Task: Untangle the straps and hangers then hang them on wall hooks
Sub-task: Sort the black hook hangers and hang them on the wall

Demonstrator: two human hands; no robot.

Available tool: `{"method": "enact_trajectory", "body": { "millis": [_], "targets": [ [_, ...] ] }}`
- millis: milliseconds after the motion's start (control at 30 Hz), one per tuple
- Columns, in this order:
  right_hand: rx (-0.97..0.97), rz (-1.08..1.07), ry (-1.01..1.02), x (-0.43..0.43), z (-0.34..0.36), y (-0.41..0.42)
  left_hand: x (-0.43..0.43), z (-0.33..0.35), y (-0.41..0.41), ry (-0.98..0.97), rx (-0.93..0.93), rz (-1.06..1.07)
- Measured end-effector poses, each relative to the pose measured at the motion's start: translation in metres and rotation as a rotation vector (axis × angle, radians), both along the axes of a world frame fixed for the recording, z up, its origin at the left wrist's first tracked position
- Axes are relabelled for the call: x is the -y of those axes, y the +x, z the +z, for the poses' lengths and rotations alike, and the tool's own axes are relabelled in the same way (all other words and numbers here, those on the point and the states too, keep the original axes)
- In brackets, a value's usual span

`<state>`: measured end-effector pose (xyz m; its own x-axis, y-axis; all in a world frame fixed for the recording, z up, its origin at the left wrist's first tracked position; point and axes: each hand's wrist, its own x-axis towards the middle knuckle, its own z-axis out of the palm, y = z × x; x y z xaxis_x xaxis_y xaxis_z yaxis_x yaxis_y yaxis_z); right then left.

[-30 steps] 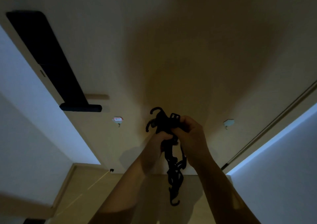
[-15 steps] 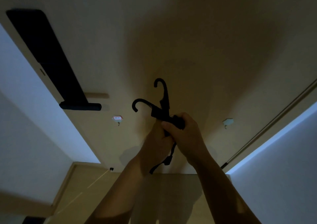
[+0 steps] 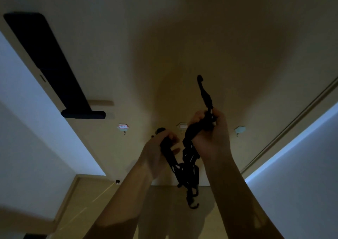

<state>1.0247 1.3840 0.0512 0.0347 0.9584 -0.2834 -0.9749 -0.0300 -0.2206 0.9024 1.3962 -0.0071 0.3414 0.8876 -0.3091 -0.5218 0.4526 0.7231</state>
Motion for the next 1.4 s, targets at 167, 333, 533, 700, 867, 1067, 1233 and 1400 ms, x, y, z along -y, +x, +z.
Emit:
{"method": "enact_trajectory", "body": {
  "millis": [167,333,533,700,867,1067,1233,1400],
  "targets": [
    [-0.184,0.033,0.011,0.0,0.006,-0.004,0.014,0.003,0.01,0.333,-0.144,-0.303],
    [-0.289,-0.044,-0.009,0.0,0.004,0.002,0.01,-0.003,0.004,0.347,-0.428,-0.267],
    [-0.395,-0.136,-0.023,0.006,-0.012,0.009,0.006,-0.002,-0.006,0.427,-0.807,-0.356],
    [-0.164,-0.124,-0.25,0.003,-0.025,0.022,0.002,0.007,-0.018,0.38,-0.708,-0.203],
    [0.25,0.267,-0.357,0.016,-0.039,0.019,-0.006,0.026,-0.023,0.417,-0.661,-0.156],
    [1.167,0.375,-0.309,0.03,-0.024,-0.009,-0.012,0.041,-0.021,0.424,-0.645,-0.207],
    [1.775,0.007,-0.035,0.038,-0.016,-0.011,-0.012,0.047,-0.026,0.39,-0.635,-0.202],
    [1.936,0.243,0.421,0.032,-0.009,-0.013,-0.008,0.059,-0.027,0.457,-0.64,-0.373]
  ]
}}
